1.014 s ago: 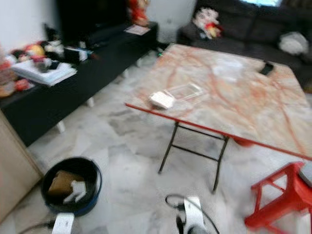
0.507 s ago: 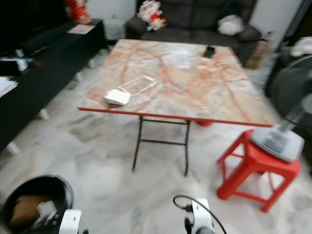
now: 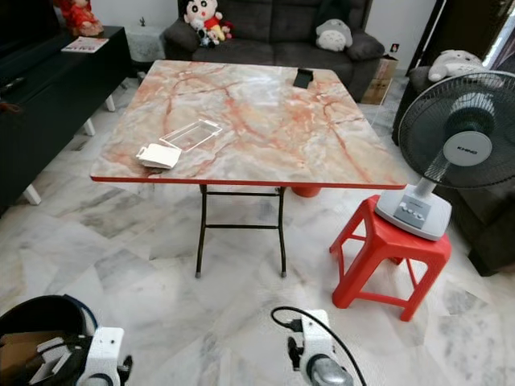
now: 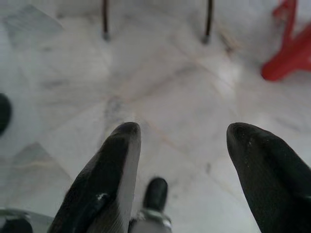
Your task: Picking trash to rubbish bin
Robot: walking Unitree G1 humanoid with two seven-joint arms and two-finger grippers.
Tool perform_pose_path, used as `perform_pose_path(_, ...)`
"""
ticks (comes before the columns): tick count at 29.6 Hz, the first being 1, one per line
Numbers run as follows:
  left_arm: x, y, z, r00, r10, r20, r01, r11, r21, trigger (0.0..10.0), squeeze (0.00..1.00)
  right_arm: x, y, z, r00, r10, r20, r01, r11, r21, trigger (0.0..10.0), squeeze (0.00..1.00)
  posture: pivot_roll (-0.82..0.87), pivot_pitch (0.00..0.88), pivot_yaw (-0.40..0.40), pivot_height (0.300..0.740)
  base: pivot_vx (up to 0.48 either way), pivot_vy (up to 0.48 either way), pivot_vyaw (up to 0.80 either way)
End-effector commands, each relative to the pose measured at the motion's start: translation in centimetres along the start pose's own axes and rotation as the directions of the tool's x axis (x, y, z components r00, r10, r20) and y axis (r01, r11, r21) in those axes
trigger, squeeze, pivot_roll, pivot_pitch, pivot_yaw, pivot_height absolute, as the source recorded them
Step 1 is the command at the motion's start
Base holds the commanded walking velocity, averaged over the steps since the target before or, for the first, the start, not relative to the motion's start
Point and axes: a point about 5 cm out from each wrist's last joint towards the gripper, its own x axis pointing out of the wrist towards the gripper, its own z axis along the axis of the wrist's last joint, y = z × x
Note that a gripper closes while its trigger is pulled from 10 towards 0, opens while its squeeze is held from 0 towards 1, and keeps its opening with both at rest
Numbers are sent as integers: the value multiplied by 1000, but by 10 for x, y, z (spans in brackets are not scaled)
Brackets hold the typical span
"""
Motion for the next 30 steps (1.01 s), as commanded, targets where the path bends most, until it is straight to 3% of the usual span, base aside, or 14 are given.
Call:
perform_pose_path(1, 4, 2, 18, 997, 22, 77, -21, 1000, -16, 10000, 0, 3, -2, 23, 996, 1, 85, 0, 1000, -4, 10000, 0, 54, 0, -58, 740, 0, 0, 0)
perform_pose_path(4, 8, 3, 61, 960, 44, 278, -35, 999, -36, 10000, 0, 6, 9, 75, 956, 70, 285, -63, 997, -34, 10000, 0, 49, 0, -55, 740, 0, 0, 0)
perform_pose_path(5, 8, 3, 61, 960, 44, 278, -35, 999, -36, 10000, 0, 6, 9, 75, 956, 70, 285, -63, 997, -34, 10000, 0, 49, 0, -55, 740, 0, 0, 0)
perform_pose_path(8, 5, 1, 103, 882, 62, 468, -37, 997, -64, 10000, 0, 1, 18, 122, 883, 116, 455, -101, 993, -57, 10000, 0, 51, 0, -58, 740, 0, 0, 0)
perform_pose_path(14, 2, 0, 119, 841, 74, 537, -33, 996, -85, 10000, 0, -2, 22, 139, 846, 127, 518, -112, 992, -61, 10000, 0, 51, 0, -58, 740, 0, 0, 0)
perform_pose_path(16, -4, 0, 151, 767, 98, 634, -37, 993, -109, 10000, 0, -11, 33, 174, 759, 154, 632, -140, 987, -73, 10000, 0, 50, 0, -59, 740, 0, 0, 0)
perform_pose_path(17, -4, 0, 151, 767, 98, 634, -37, 993, -109, 10000, 0, -11, 33, 174, 759, 154, 632, -140, 987, -73, 10000, 0, 50, 0, -59, 740, 0, 0, 0)
perform_pose_path(19, -13, -1, 184, 679, 116, 725, -27, 991, -134, 10000, 0, -23, 44, 207, 664, 175, 727, -166, 983, -84, 10000, 0, 44, 0, -56, 740, 0, 0, 0)
perform_pose_path(20, -13, -1, 184, 679, 116, 725, -27, 991, -134, 10000, 0, -23, 44, 207, 664, 175, 727, -166, 983, -84, 10000, 0, 44, 0, -56, 740, 0, 0, 0)
perform_pose_path(23, -23, -4, 215, 593, 107, 798, -6, 992, -129, 10000, 0, -34, 56, 232, 588, 190, 786, -168, 980, -111, 10000, 0, 42, 0, -52, 740, 0, 0, 0)
perform_pose_path(30, -32, -6, 237, 537, 92, 838, 18, 993, -120, 10000, 0, -45, 62, 251, 521, 196, 831, -188, 976, -112, 10000, 0, 40, 0, -50, 740, 38, 0, 0)
